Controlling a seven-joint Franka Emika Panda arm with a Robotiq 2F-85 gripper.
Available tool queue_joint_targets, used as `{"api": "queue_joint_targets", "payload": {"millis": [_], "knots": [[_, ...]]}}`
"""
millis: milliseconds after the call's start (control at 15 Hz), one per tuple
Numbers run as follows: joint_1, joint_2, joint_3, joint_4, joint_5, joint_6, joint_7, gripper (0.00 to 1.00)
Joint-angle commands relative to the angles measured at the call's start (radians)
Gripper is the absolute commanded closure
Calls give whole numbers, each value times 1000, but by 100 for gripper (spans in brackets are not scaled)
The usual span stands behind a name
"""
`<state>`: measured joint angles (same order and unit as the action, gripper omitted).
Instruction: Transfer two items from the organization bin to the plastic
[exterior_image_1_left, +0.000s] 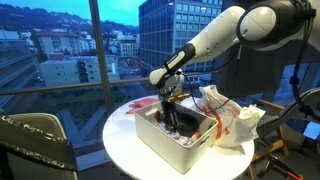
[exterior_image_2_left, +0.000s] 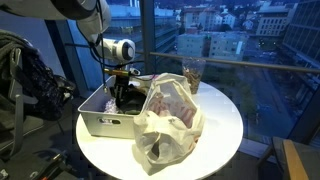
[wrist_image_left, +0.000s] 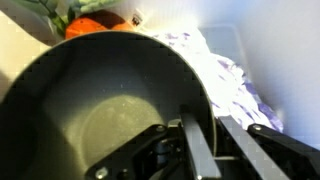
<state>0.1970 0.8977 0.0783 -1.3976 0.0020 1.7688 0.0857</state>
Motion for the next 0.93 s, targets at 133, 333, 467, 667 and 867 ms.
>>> {"api": "queue_joint_targets", "payload": {"millis": [133, 333, 467, 667, 867], "knots": [[-74, -60, 41, 60, 122, -218, -45, 96], [-136, -80, 71, 92, 227, -321, -122, 96], [-174, -102, 87, 104, 295, -365, -172, 96], [-215, -103, 90, 125, 380, -378, -220, 96], [-219, -59, 71, 138, 378, -334, -248, 96]]}}
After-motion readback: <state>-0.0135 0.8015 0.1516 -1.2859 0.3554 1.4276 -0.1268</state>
